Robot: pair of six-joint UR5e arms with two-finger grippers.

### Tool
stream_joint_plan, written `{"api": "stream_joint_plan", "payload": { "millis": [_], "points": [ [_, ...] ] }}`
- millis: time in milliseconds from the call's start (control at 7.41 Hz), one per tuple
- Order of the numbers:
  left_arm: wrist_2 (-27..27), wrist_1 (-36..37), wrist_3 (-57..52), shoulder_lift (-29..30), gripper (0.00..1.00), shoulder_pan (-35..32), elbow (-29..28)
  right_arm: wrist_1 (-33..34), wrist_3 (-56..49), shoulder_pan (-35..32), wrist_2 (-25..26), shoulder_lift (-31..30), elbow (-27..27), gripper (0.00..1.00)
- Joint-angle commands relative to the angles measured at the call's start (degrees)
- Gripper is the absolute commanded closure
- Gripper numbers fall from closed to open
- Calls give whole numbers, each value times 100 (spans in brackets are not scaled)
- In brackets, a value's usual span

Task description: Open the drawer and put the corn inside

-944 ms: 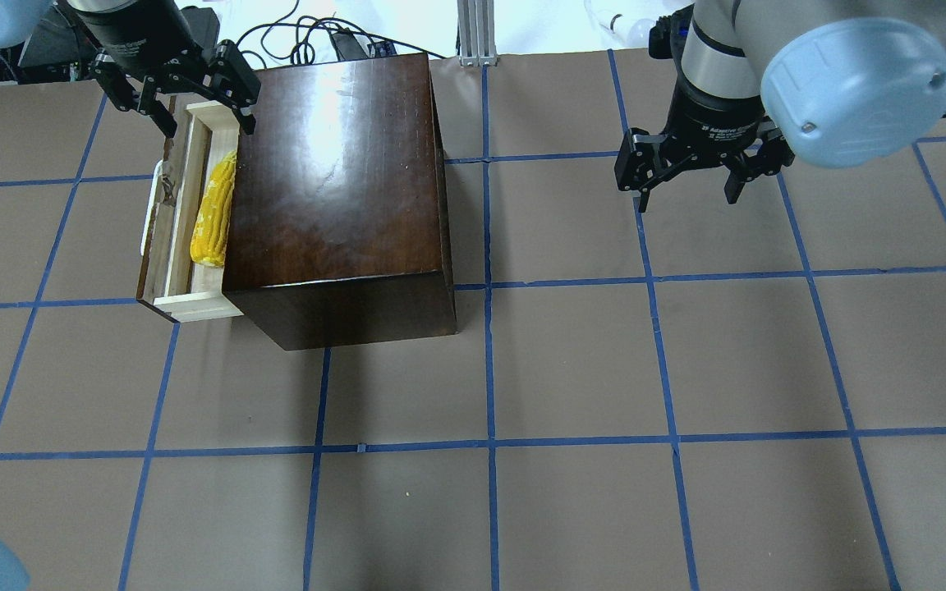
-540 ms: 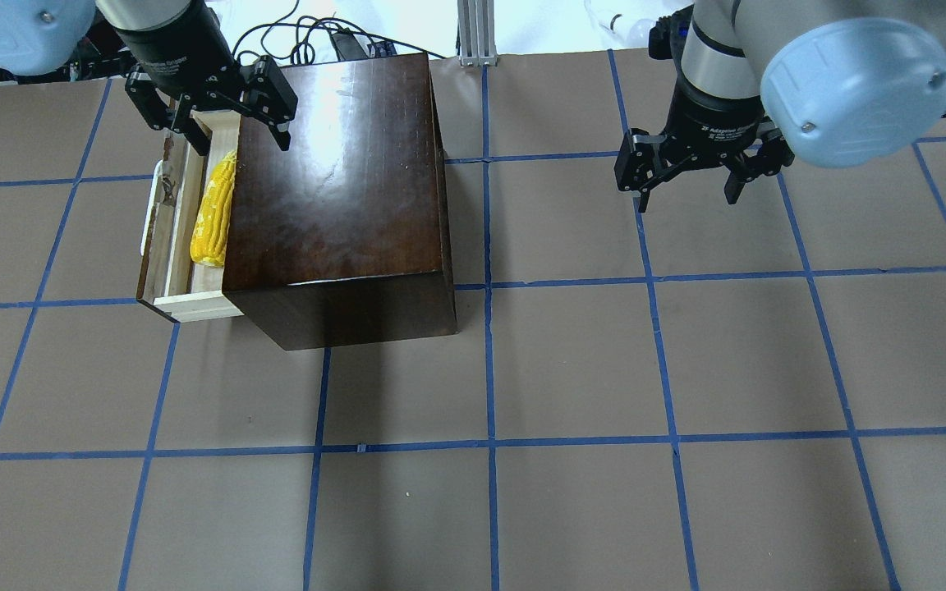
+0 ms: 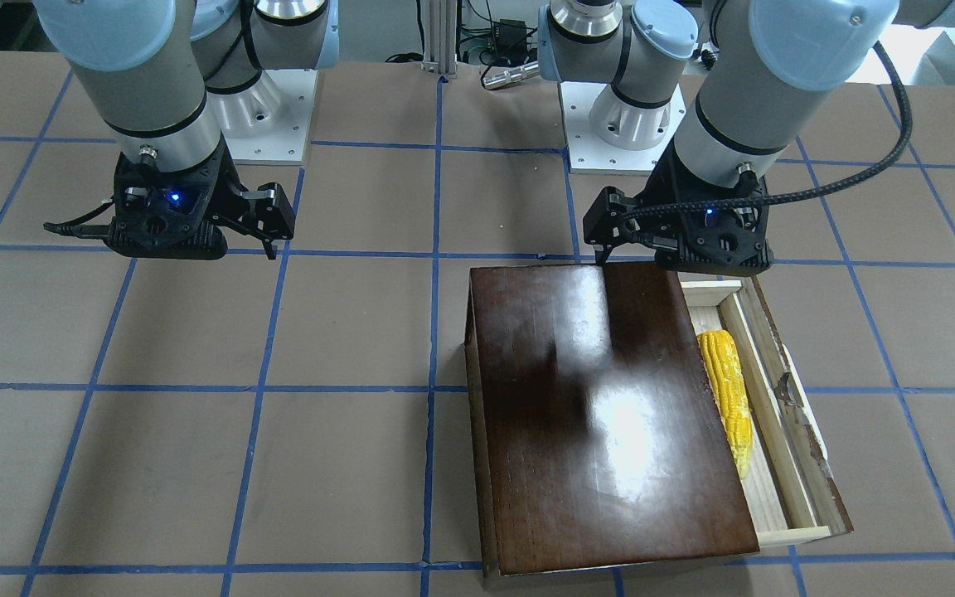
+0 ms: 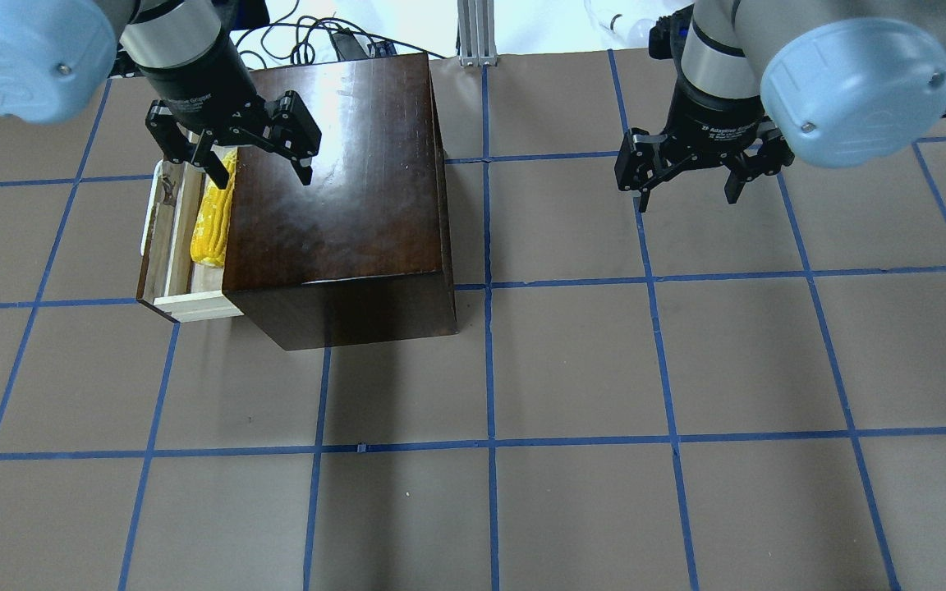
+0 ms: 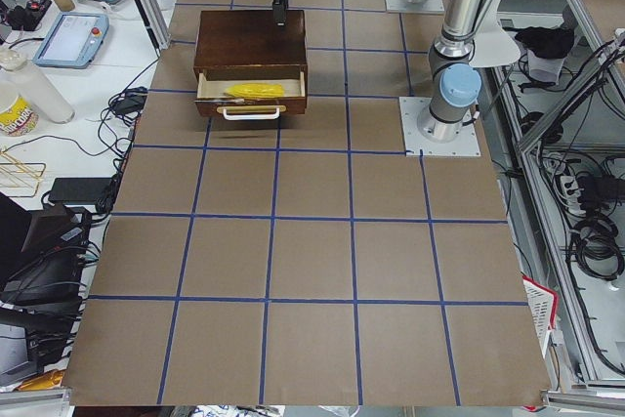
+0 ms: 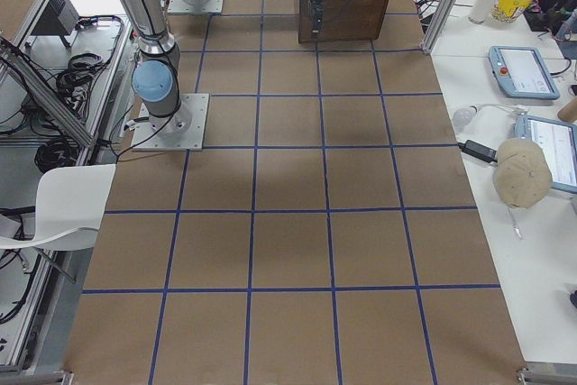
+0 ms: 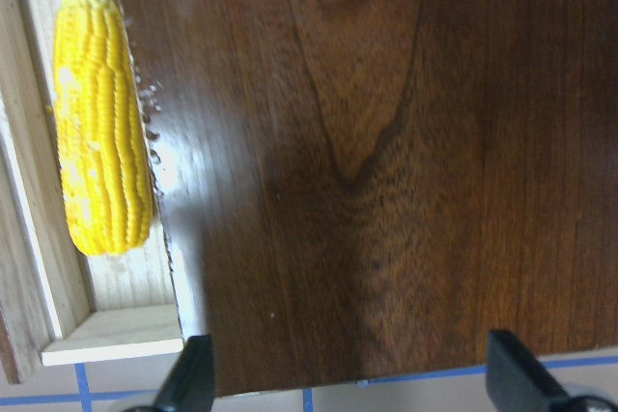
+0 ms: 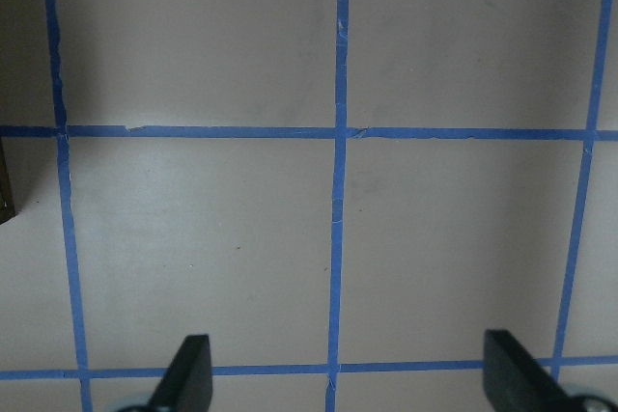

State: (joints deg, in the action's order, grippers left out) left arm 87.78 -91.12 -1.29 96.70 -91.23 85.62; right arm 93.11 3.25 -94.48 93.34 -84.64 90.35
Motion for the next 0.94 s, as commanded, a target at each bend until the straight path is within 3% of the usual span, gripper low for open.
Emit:
{"api": "stream_joint_plan", "payload": {
  "millis": [0, 810],
  "points": [
    [11, 51, -46, -204, 0, 0, 209, 5, 0, 0, 9, 0, 0, 0],
    [240, 208, 6, -239, 0, 70, 289, -3, 0, 0, 9, 0, 0, 0]
  ]
}}
